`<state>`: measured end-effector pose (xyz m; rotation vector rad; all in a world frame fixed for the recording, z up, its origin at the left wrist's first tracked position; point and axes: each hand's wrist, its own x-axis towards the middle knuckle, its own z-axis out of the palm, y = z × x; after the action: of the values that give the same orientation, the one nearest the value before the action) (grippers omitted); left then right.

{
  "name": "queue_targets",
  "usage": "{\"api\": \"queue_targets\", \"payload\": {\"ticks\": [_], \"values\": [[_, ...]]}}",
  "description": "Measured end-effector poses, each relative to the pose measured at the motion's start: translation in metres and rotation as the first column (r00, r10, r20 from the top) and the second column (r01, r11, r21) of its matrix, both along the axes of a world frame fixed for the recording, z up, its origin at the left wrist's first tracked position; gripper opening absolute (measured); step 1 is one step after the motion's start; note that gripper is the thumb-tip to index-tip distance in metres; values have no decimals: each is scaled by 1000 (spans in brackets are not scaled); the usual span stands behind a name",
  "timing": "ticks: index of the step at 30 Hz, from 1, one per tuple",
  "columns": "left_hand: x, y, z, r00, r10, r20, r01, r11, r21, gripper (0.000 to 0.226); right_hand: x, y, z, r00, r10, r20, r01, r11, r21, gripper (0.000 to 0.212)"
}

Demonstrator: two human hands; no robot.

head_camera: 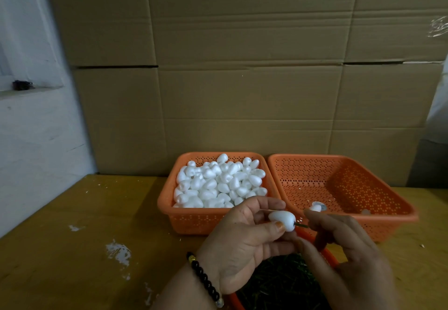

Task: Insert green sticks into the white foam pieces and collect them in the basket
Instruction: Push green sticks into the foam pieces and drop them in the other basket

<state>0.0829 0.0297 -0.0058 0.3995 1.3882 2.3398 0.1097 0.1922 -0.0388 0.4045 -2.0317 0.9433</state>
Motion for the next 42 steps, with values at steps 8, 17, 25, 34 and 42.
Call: {"api": "queue_targets", "payload": {"ticks": [8,17,25,34,42], "values": [[-6,-6,3,986,-68,151,39,981,188,45,4,-2,1,1000,10,26,-11,1000,13,39],[-11,-10,3,894,-205,399,-10,880,475,35,2,-1,-5,999,19,32,-19,1000,-10,30],[-14,-9,2,843,-280,459,-42,817,575,34,1,0,-6,999,31,41,-30,999,-11,28],[-17,-10,2,879,-173,445,-110,834,540,29,2,1,-7,999,37,38,-36,999,-2,32],[-19,-9,0,944,35,328,-184,882,433,15,2,1,-6,998,31,47,-31,999,-8,33]]}}
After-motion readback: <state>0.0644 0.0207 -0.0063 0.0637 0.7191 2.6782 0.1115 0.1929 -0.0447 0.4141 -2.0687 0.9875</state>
